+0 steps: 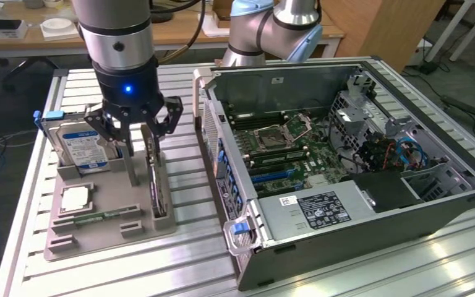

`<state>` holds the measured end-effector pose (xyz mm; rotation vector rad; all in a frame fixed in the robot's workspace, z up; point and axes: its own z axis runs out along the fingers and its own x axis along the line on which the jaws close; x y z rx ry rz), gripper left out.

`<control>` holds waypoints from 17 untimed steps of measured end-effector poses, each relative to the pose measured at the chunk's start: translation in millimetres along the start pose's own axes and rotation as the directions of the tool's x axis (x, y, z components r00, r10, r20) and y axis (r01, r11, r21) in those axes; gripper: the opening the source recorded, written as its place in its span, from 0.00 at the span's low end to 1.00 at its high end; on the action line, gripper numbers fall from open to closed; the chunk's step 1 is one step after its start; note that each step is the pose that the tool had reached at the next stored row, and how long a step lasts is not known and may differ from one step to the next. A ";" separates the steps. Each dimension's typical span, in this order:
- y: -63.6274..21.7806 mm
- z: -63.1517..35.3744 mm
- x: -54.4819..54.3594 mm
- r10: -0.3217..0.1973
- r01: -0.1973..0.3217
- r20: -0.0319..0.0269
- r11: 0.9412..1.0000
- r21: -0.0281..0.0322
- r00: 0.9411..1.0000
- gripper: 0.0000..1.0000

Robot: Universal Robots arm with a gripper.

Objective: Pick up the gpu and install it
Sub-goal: 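Pick up the gpu and move the gpu toward the slot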

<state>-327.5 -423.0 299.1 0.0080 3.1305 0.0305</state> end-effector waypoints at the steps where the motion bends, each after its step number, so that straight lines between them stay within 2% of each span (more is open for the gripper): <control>1: -0.2 0.5 0.0 0.000 0.000 0.000 1.000 0.000 1.000 0.49; 17: -5.3 8.0 0.0 0.000 0.000 0.000 1.000 0.000 1.000 0.49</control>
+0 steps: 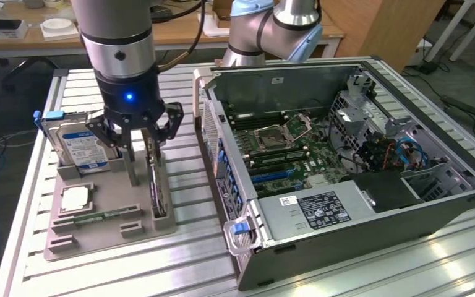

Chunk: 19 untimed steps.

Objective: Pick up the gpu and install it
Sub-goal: 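Pick up the gpu and move the gpu toward the slot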

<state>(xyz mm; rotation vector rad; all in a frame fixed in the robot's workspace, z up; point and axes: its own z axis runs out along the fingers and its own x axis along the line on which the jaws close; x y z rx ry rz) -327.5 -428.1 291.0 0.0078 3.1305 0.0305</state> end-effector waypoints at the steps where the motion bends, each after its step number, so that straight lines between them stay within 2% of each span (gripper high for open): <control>1: -0.5 0.6 -0.1 0.000 0.000 0.000 1.000 0.000 1.000 0.49; 19: -4.7 13.1 0.2 0.000 0.000 0.000 1.000 0.000 1.000 0.49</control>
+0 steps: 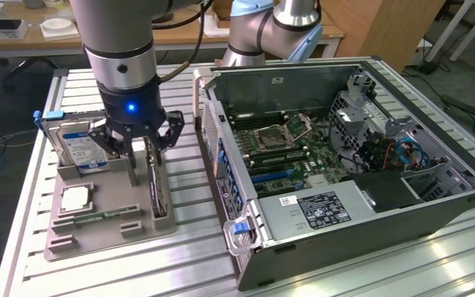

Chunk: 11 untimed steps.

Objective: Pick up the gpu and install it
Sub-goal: 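Pick up the gpu and move the gpu toward the slot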

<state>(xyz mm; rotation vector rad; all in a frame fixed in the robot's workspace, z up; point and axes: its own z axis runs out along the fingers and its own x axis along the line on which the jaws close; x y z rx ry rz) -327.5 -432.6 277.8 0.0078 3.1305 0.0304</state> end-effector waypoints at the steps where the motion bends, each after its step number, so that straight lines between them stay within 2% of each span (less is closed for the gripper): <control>1: -0.3 0.5 0.0 0.000 0.000 0.000 1.000 0.000 1.000 0.49; 11: -2.5 8.2 0.1 0.009 -0.009 0.000 1.000 0.002 1.000 0.49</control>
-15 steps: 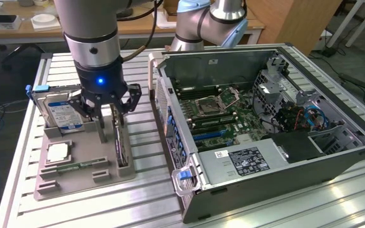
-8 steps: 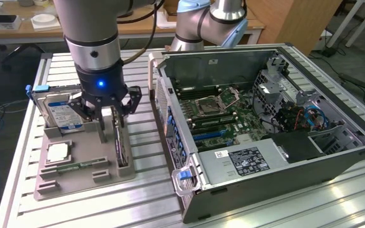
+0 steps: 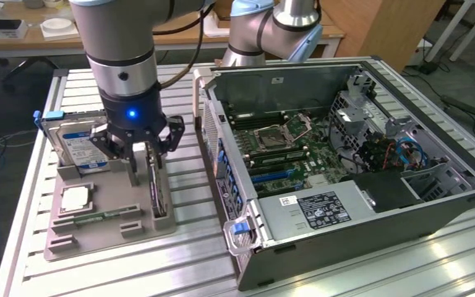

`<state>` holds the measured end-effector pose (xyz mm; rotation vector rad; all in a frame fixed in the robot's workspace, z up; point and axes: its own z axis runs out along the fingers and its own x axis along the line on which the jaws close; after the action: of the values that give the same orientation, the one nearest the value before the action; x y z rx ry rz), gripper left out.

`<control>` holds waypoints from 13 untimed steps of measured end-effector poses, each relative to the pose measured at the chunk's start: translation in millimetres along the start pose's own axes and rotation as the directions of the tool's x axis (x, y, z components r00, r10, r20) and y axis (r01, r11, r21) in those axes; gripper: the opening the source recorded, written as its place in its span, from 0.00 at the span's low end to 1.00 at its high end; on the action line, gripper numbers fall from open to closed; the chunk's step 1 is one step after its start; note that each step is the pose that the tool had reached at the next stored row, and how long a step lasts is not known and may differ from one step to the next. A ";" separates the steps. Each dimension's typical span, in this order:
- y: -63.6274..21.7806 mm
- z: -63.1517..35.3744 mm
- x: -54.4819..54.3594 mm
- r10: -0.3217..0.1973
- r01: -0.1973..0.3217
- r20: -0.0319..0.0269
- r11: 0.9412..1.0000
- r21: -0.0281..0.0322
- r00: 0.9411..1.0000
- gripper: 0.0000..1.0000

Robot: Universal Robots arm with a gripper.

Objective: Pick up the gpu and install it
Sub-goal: 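Pick up the gpu and move the gpu toward the slot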

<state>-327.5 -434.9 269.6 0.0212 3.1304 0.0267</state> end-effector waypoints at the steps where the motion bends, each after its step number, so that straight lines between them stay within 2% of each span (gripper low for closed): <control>1: -0.1 0.9 0.0 0.003 -0.003 0.000 1.000 0.000 1.000 0.49; 13: -0.3 11.6 -0.8 0.040 -0.040 0.001 0.999 0.006 0.999 0.49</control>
<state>-326.6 -435.1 258.0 0.0833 3.1290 0.0176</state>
